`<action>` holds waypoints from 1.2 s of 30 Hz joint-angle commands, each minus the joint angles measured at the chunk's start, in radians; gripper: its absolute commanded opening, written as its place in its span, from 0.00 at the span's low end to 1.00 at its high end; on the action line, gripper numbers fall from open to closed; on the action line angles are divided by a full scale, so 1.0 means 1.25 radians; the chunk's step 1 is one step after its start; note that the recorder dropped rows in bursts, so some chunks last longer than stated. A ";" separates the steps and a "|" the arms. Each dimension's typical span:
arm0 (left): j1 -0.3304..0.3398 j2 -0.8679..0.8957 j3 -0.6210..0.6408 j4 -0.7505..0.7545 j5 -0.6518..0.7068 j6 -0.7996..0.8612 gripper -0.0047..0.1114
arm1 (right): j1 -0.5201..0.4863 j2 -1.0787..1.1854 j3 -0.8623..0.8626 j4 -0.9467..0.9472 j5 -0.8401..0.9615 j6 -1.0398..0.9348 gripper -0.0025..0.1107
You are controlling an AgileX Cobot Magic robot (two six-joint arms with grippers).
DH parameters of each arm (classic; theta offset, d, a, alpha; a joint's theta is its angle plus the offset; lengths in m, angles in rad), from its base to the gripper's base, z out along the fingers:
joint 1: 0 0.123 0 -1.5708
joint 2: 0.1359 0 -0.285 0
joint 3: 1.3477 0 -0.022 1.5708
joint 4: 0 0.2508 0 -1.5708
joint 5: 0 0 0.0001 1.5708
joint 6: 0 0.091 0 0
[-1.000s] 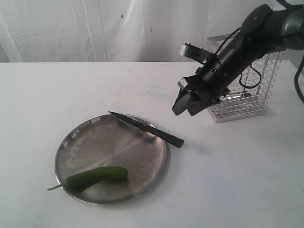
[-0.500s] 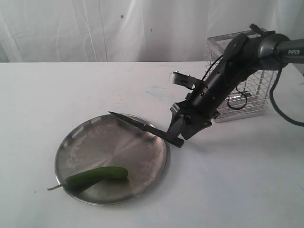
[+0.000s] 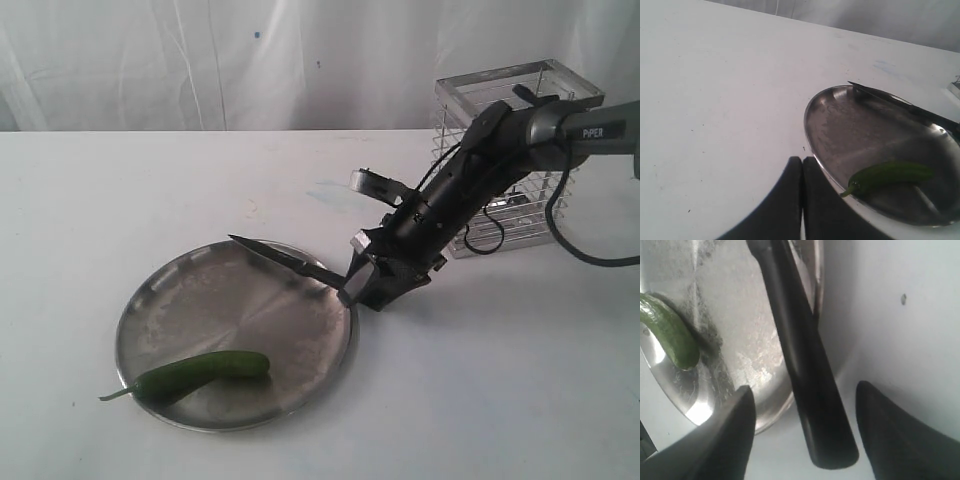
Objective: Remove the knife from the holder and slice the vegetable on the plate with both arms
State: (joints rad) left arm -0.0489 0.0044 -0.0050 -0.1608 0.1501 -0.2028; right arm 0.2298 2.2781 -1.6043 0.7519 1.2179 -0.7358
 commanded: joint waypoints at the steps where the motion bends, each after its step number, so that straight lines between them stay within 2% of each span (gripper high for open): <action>1: -0.002 -0.004 0.004 -0.008 0.000 -0.002 0.04 | -0.001 0.009 0.002 0.008 0.003 -0.019 0.50; 3: -0.002 -0.004 0.004 -0.008 0.000 -0.002 0.04 | -0.001 0.013 0.002 0.008 0.003 -0.019 0.44; 11: -0.002 -0.004 0.004 -0.008 0.000 -0.002 0.04 | -0.001 0.014 0.002 0.008 0.003 -0.019 0.12; 15: -0.002 -0.004 0.004 -0.008 0.000 -0.002 0.04 | -0.001 0.014 0.002 0.008 0.003 -0.025 0.02; 21: -0.002 -0.004 0.004 -0.008 0.000 0.000 0.04 | -0.001 -0.020 0.001 0.006 0.003 -0.043 0.02; 25: -0.002 -0.004 0.004 -0.008 0.000 0.000 0.04 | 0.004 -0.132 0.002 -0.024 0.003 -0.009 0.02; 30: -0.002 -0.004 0.004 -0.008 0.000 0.000 0.04 | 0.099 -0.341 0.130 -0.098 0.003 0.060 0.02; 32: -0.002 -0.004 0.004 -0.008 0.000 0.000 0.04 | 0.173 -0.446 0.207 -0.214 -0.035 0.153 0.02; 34: -0.002 -0.004 0.004 -0.017 -0.015 -0.012 0.04 | 0.267 -0.557 0.304 -0.412 -0.127 0.372 0.02; 35: -0.002 -0.004 0.004 -0.049 -0.022 -0.038 0.04 | 0.290 -0.590 0.332 -0.462 -0.153 0.437 0.02; 36: -0.002 -0.004 0.004 -0.130 -0.043 -0.118 0.04 | 0.327 -0.652 0.383 -0.529 -0.200 0.543 0.02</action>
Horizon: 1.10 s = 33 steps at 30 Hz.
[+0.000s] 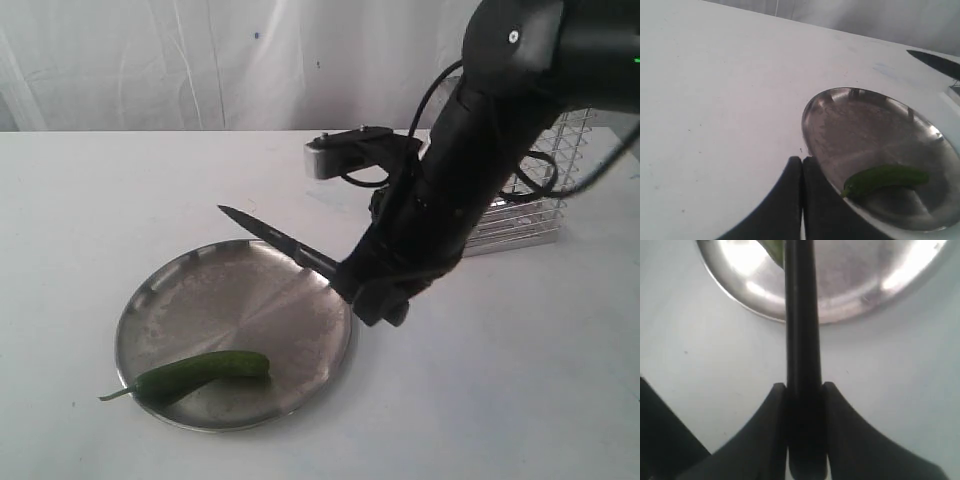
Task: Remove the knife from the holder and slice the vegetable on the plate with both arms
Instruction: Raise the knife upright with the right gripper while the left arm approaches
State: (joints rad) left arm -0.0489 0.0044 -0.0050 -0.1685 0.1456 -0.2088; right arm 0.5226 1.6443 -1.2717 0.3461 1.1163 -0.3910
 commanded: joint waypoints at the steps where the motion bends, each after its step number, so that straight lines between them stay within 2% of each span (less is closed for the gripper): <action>1: -0.002 -0.004 0.004 -0.157 -0.057 -0.140 0.04 | 0.104 -0.174 0.137 -0.221 -0.137 0.303 0.02; 4: -0.002 -0.004 0.004 -0.170 -0.203 -0.149 0.04 | 0.146 -0.284 0.226 -0.226 -0.240 0.404 0.02; 6: -0.002 -0.004 0.004 -0.170 -0.329 -0.149 0.04 | 0.150 -0.303 0.248 -0.226 -0.230 0.402 0.02; 8: -0.002 -0.004 0.004 -0.183 -0.602 -0.165 0.04 | 0.150 -0.301 0.259 -0.226 -0.195 0.364 0.02; 9: -0.002 -0.004 -0.010 -0.211 -0.787 -0.217 0.04 | 0.150 -0.296 0.267 -0.226 -0.188 0.313 0.02; 10: -0.002 -0.004 -0.047 -0.226 -0.838 -0.218 0.04 | 0.150 -0.291 0.273 -0.233 -0.194 0.285 0.02; 12: -0.002 0.035 -0.196 -0.192 -0.742 -0.102 0.04 | 0.147 -0.276 0.284 -0.246 -0.261 0.278 0.02; 13: -0.002 0.125 -0.315 -0.050 -0.566 0.071 0.04 | 0.147 -0.261 0.288 -0.241 -0.326 0.278 0.02; 14: -0.002 0.177 -0.356 0.077 -0.485 0.098 0.04 | 0.147 -0.253 0.291 -0.239 -0.365 0.278 0.02; 15: -0.002 0.251 -0.398 0.219 -0.408 0.078 0.04 | 0.147 -0.244 0.293 -0.237 -0.401 0.278 0.02; 17: -0.002 0.412 -0.445 0.450 -0.351 -0.024 0.04 | 0.147 -0.224 0.294 -0.233 -0.443 0.278 0.02; 19: -0.019 0.544 -0.468 0.550 -0.315 -0.077 0.04 | 0.147 -0.200 0.294 -0.233 -0.467 0.280 0.02; 22: -0.076 0.702 -0.507 0.559 -0.152 -0.220 0.04 | 0.147 -0.169 0.294 -0.233 -0.478 0.296 0.02; 24: -0.142 0.769 -0.528 0.561 0.010 -0.184 0.04 | 0.140 -0.151 0.294 -0.236 -0.479 0.298 0.02; 26: -0.206 0.809 -0.532 0.553 0.114 -0.059 0.04 | 0.132 -0.135 0.294 -0.235 -0.491 0.298 0.02; 28: -0.294 0.845 -0.532 0.482 0.170 0.140 0.04 | 0.117 -0.118 0.294 -0.232 -0.503 0.313 0.02; 31: -0.413 0.877 -0.532 0.320 0.233 0.498 0.04 | 0.087 -0.095 0.294 -0.230 -0.498 0.322 0.02; 33: -0.460 0.902 -0.532 0.227 0.275 0.688 0.04 | 0.069 -0.086 0.294 -0.207 -0.491 0.322 0.02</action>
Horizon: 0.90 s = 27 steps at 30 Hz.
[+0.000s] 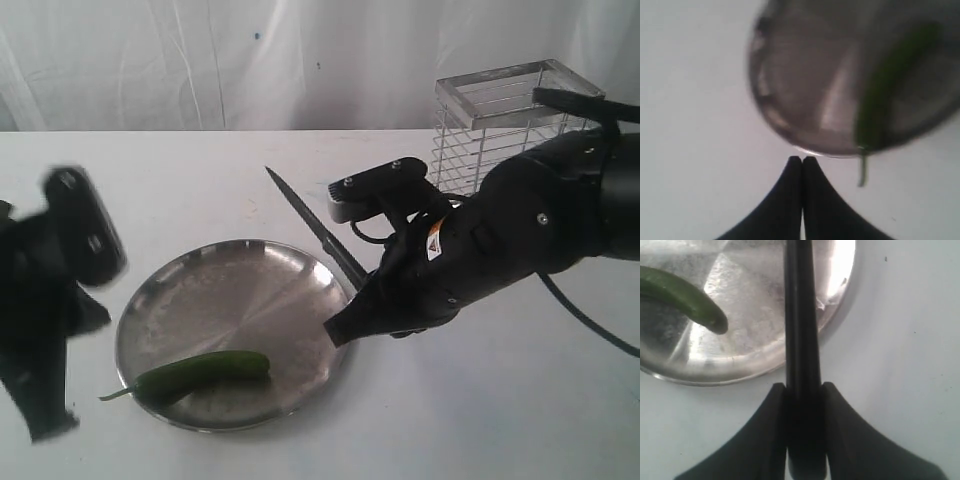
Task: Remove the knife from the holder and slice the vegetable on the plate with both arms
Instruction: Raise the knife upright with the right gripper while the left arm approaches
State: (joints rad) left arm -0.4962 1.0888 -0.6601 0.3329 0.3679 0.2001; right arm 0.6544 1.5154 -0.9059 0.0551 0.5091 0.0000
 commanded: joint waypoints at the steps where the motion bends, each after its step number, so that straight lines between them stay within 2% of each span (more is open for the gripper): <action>1: -0.112 0.048 -0.008 -0.199 0.100 0.409 0.04 | -0.041 0.018 0.001 0.045 -0.004 0.009 0.02; 4: -0.124 0.082 -0.008 -0.207 0.028 0.426 0.04 | -0.041 0.017 0.001 0.070 0.005 0.000 0.02; 8: -0.124 0.103 -0.008 -0.207 -0.145 0.426 0.04 | -0.041 0.017 0.001 0.065 0.026 -0.006 0.02; 10: -0.124 0.113 -0.008 -0.195 -0.169 0.439 0.07 | -0.041 0.017 0.001 0.065 0.022 -0.006 0.02; 12: -0.124 0.133 -0.004 -0.171 -0.167 0.487 0.16 | -0.041 0.017 0.001 0.065 0.006 -0.006 0.02; 16: -0.124 0.173 0.024 -0.158 -0.196 0.555 0.47 | -0.042 0.017 0.001 0.065 -0.011 -0.006 0.02; 19: -0.124 0.182 0.029 -0.158 -0.223 0.552 0.63 | -0.045 0.017 0.001 0.062 -0.011 -0.006 0.02; 24: -0.116 0.182 0.029 -0.158 -0.223 0.466 0.63 | -0.045 0.017 0.001 0.060 -0.015 0.000 0.02; 27: -0.069 0.197 0.029 -0.158 -0.253 0.379 0.60 | -0.045 0.017 0.001 0.060 -0.014 0.000 0.02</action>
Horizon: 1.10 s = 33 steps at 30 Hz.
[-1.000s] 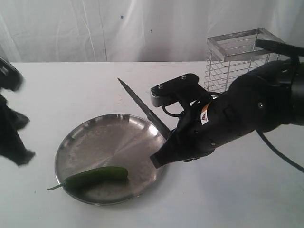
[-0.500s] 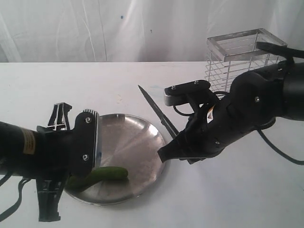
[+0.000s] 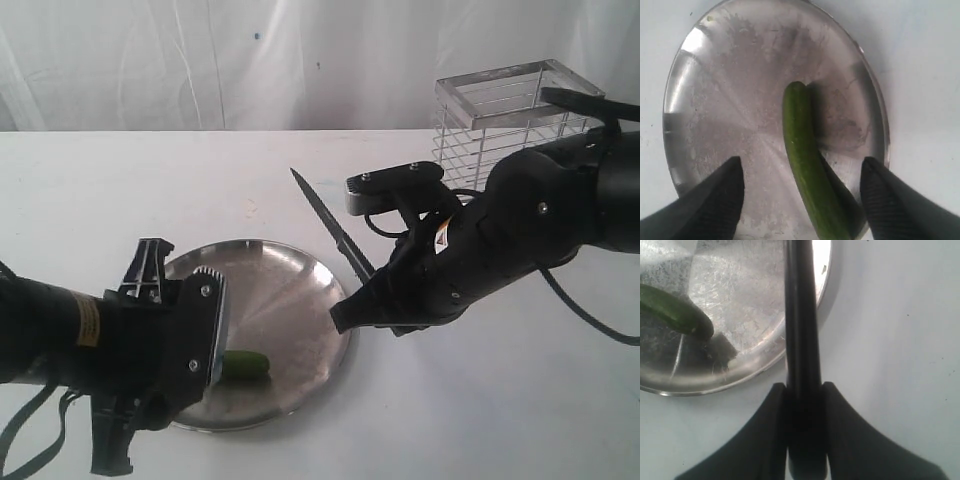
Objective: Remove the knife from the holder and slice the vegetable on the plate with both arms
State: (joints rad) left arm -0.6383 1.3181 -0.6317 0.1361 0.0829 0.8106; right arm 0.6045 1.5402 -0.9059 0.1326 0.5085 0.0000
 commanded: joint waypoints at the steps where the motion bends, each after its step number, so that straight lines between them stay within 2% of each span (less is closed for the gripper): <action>1: 0.069 0.023 0.000 -0.003 -0.031 -0.135 0.59 | -0.005 -0.003 0.001 0.001 -0.012 0.000 0.02; 4: 0.129 0.065 -0.058 -0.004 -0.018 -0.259 0.57 | -0.005 -0.003 0.001 0.002 -0.003 0.000 0.02; 6: 0.142 0.096 -0.116 -0.004 0.065 -0.278 0.57 | -0.005 -0.003 0.001 0.002 -0.002 0.000 0.02; 8: 0.142 0.141 -0.195 -0.018 0.221 -0.213 0.57 | -0.005 -0.003 0.001 0.002 -0.002 0.000 0.02; 12: 0.139 0.229 -0.359 -0.231 0.480 -0.040 0.51 | -0.005 -0.003 0.001 0.002 -0.002 0.000 0.02; 14: 0.139 0.264 -0.425 -0.276 0.559 -0.014 0.47 | -0.005 -0.003 0.001 0.002 0.000 0.000 0.02; 16: 0.139 0.290 -0.452 -0.254 0.560 -0.026 0.44 | -0.005 -0.003 0.001 0.002 -0.001 0.000 0.02; 19: 0.141 0.314 -0.450 -0.174 0.536 -0.042 0.46 | -0.005 -0.003 0.001 0.003 -0.005 0.000 0.02; 27: 0.141 0.326 -0.347 -0.032 0.424 -0.040 0.67 | -0.005 -0.003 0.001 0.005 -0.010 0.004 0.02; 33: 0.141 0.326 -0.293 -0.024 0.347 -0.040 0.67 | -0.005 -0.003 0.001 0.007 -0.013 0.006 0.02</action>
State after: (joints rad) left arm -0.4641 1.7289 -1.0213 0.1035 0.5427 0.7626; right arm 0.6045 1.5402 -0.9059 0.1368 0.5091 0.0070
